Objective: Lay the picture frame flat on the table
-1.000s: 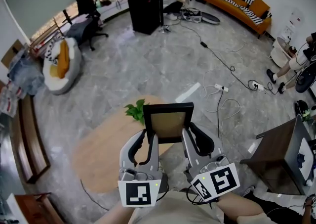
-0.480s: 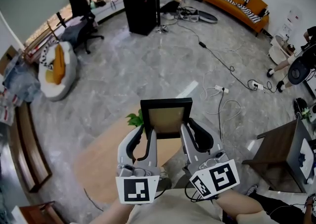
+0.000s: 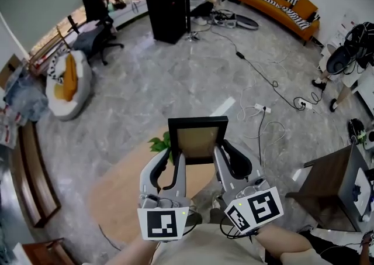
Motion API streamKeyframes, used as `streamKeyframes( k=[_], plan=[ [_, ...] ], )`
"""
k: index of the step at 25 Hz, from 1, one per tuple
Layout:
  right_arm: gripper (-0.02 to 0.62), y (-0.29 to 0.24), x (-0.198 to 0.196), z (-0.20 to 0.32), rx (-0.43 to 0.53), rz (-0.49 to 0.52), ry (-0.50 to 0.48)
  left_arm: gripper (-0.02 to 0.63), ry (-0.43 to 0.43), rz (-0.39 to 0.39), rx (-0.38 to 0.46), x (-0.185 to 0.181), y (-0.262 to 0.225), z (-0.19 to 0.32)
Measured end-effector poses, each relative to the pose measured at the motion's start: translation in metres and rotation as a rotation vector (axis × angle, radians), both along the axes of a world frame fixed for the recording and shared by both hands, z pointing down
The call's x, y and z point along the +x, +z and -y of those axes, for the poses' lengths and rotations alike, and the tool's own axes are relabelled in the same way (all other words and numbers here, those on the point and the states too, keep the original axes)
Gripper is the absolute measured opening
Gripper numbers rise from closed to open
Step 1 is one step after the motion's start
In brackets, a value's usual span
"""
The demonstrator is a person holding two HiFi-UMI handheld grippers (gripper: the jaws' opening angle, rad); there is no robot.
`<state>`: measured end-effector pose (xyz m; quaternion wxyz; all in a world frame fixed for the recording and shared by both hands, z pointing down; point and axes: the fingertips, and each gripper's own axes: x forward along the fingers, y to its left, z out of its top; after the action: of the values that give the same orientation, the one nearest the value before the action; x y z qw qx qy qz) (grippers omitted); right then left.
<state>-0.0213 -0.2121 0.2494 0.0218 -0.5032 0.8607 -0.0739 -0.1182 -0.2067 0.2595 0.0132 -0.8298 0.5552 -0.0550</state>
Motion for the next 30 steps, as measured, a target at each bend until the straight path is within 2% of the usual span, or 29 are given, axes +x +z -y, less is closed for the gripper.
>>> streamKeyframes(
  k=[4, 7, 15, 20, 30],
  plan=[
    [0.066, 0.005, 0.01, 0.003, -0.019, 0.007, -0.008, 0.101, -0.009, 0.008, -0.012, 0.01, 0.005, 0.002],
    [0.066, 0.012, 0.015, 0.004, -0.038, 0.005, -0.016, 0.101, -0.025, -0.016, -0.044, 0.015, 0.012, 0.004],
    [0.065, 0.05, 0.022, 0.023, -0.134, 0.024, -0.015, 0.1, -0.045, -0.013, -0.127, 0.021, 0.047, 0.017],
    [0.066, 0.084, 0.031, 0.029, -0.194, 0.026, -0.016, 0.1, -0.06, -0.005, -0.177, 0.03, 0.08, 0.023],
    [0.064, 0.163, 0.027, 0.043, -0.323, 0.011, -0.012, 0.1, -0.079, 0.014, -0.303, 0.026, 0.159, 0.034]
  ],
)
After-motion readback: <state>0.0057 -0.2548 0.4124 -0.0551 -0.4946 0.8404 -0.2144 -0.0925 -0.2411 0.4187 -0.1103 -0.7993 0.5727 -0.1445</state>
